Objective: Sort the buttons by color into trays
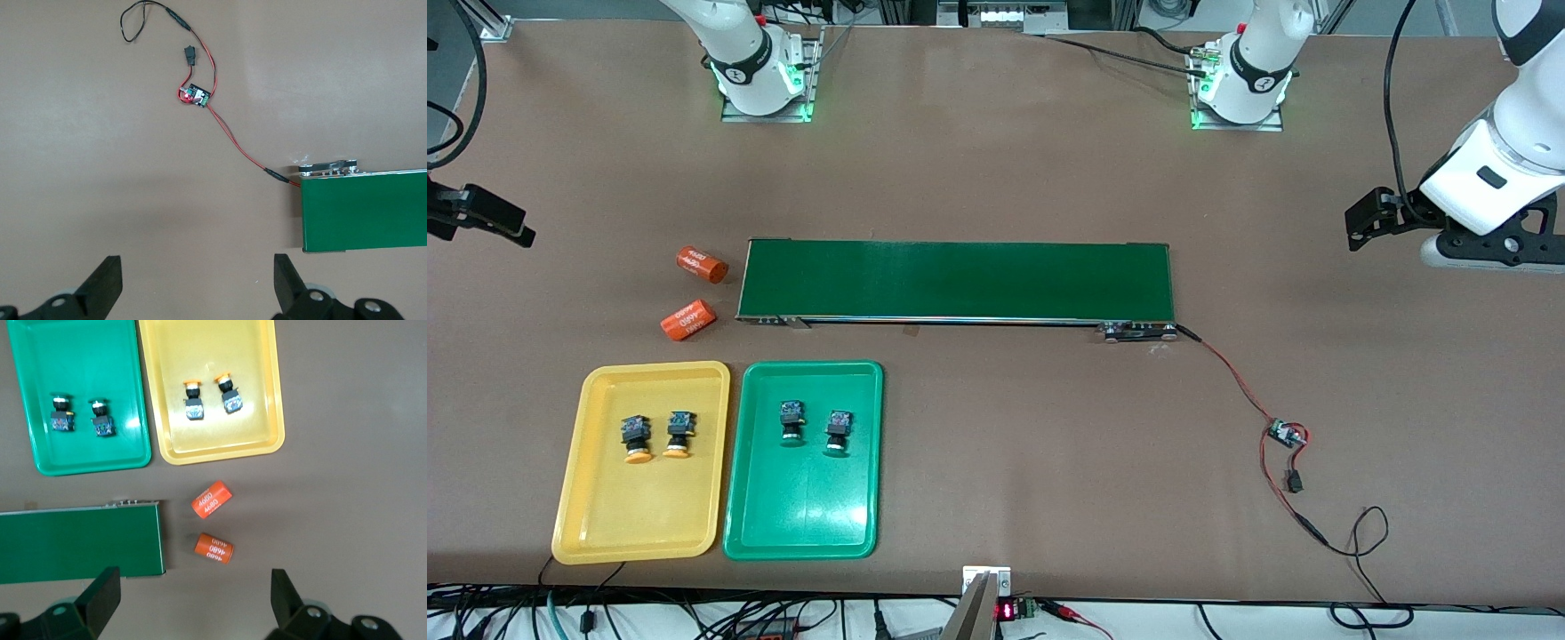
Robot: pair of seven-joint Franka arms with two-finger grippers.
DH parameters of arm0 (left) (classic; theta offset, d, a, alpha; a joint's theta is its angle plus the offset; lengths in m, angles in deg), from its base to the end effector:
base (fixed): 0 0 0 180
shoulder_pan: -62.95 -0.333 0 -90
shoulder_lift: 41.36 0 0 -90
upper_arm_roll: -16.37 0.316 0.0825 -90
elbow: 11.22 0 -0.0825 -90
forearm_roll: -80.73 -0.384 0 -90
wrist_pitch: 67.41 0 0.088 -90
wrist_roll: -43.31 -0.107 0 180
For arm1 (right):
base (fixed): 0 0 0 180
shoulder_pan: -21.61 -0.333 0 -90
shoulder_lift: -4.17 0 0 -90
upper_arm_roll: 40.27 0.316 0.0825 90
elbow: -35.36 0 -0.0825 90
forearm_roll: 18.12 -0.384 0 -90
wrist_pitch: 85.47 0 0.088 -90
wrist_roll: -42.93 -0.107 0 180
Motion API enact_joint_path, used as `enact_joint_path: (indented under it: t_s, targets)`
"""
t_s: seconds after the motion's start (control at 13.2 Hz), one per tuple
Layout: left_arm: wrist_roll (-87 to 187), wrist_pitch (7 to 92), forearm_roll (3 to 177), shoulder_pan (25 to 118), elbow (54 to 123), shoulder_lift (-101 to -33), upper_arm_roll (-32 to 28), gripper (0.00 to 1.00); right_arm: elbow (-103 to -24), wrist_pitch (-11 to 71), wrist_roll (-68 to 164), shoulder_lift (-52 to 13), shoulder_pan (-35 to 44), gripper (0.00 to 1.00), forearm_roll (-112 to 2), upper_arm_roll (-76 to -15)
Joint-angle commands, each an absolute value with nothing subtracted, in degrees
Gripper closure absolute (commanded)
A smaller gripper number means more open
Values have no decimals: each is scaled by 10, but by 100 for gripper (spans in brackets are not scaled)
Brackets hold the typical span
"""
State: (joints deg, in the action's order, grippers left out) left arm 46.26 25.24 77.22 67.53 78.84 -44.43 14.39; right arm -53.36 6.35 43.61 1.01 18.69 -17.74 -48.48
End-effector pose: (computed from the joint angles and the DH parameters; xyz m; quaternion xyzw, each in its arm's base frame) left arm 0.5714 -0.0588 0.5980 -0.9990 0.0330 0.0017 0.0299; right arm 0.5717 -0.0513 0.6071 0.9992 -0.0400 -0.0006 0.0072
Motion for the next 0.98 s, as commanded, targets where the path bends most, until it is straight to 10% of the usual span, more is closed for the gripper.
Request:
enact_joint_path:
  t_s: [0.0, 0.91]
  targets:
    - [466, 237, 759, 676, 774, -447, 140, 0, -583, 86, 439, 50, 185, 0, -170, -484]
    - [465, 230, 759, 675, 774, -446, 140, 0, -582, 48, 438, 60, 184, 0, -171, -484]
